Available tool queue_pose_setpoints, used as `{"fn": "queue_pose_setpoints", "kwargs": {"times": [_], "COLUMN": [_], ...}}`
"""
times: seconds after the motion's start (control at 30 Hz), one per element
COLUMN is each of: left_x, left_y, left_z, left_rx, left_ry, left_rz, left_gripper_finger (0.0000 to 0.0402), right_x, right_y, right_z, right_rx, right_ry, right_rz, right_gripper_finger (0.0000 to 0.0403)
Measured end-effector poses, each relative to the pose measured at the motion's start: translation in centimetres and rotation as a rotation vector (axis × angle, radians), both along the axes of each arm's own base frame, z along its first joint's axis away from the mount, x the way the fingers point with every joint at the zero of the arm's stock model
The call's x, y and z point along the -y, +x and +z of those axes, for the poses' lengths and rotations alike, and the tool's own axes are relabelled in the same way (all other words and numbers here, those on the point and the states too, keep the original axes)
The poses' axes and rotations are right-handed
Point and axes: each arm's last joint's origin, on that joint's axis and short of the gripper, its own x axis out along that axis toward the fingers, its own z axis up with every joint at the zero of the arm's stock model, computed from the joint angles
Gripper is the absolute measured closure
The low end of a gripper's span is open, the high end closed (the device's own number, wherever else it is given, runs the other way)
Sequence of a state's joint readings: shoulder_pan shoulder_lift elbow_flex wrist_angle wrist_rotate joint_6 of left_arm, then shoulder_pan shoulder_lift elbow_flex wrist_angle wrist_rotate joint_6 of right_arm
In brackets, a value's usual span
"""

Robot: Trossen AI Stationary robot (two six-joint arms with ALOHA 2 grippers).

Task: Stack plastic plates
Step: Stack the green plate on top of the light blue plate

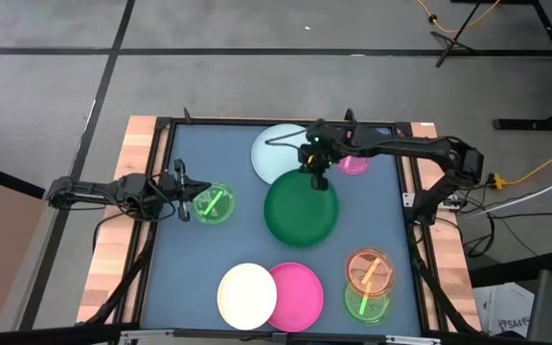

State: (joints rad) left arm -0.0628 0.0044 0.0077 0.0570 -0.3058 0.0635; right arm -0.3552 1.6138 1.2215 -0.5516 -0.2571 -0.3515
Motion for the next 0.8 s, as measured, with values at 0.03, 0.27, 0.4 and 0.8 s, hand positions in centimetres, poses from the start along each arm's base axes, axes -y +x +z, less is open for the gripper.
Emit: {"fn": "queue_pose_setpoints", "kwargs": {"times": [0.03,0.27,0.4,0.8], "left_x": [0.0,0.0,0.0,0.0], "left_y": [0.0,0.0,0.0,0.0], "left_z": [0.0,0.0,0.0,0.0], "left_rx": [0.000,0.000,0.000,0.000], "left_ry": [0.000,0.000,0.000,0.000], "left_rz": [0.000,0.000,0.000,0.000], "left_gripper_finger": [0.0400,0.0400,0.0400,0.0400], "right_x": [0.3,3.6,5.8,11.9], "right_y": [0.1,-0.5,-1.4,-3.5], "right_z": [0.5,2.8,3.4,2.3], "right_rx": [0.016,0.088,0.112,0.164], "right_ry": [-0.003,-0.020,-0.028,-0.035], "right_rz": [-0.006,-0.091,-0.155,-0.323], "right_gripper_finger": [0.0402,0.0402,0.0403,0.0403]}}
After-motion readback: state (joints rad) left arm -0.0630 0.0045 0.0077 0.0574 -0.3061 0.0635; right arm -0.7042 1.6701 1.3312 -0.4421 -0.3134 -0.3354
